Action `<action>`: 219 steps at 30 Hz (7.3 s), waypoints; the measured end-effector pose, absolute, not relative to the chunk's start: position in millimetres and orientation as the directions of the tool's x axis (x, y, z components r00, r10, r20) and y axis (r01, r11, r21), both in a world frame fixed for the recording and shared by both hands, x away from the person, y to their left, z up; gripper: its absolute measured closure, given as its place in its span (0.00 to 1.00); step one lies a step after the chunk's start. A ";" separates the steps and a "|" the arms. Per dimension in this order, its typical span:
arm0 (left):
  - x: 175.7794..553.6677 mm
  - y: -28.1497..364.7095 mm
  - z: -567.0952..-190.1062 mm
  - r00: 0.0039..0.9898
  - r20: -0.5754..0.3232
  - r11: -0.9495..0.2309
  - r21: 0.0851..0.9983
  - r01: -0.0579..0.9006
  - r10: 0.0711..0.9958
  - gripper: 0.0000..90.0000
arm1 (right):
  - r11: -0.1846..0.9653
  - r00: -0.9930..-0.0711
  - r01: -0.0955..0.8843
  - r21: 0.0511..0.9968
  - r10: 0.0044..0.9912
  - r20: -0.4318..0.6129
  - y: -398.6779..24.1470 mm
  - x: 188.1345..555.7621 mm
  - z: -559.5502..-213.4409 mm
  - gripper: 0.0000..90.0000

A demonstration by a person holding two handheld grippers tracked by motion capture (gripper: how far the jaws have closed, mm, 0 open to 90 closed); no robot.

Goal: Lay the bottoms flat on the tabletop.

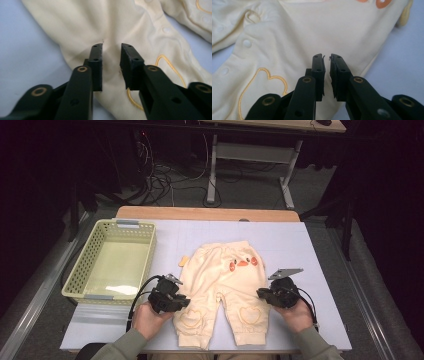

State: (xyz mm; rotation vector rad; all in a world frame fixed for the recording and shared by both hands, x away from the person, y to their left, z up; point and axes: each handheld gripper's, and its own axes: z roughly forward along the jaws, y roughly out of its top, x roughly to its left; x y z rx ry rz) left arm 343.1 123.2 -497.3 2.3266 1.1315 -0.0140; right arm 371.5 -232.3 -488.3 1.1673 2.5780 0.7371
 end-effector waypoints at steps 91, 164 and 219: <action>533.9 87.7 -452.0 0.471 -0.184 -0.336 0.488 0.806 0.863 0.74 | 0.480 -0.671 0.614 0.626 0.735 0.095 -237.3 366.9 -491.1 0.76; 367.2 106.5 -469.4 0.705 -0.225 -0.453 0.628 0.632 0.672 0.47 | 0.377 -0.559 0.628 0.681 0.827 0.057 -268.8 410.5 -469.8 0.76; 357.1 113.5 -486.5 0.696 -0.219 -0.460 0.611 0.644 0.683 0.45 | 0.454 -0.561 0.703 0.548 0.827 0.035 -207.8 492.6 -487.2 0.98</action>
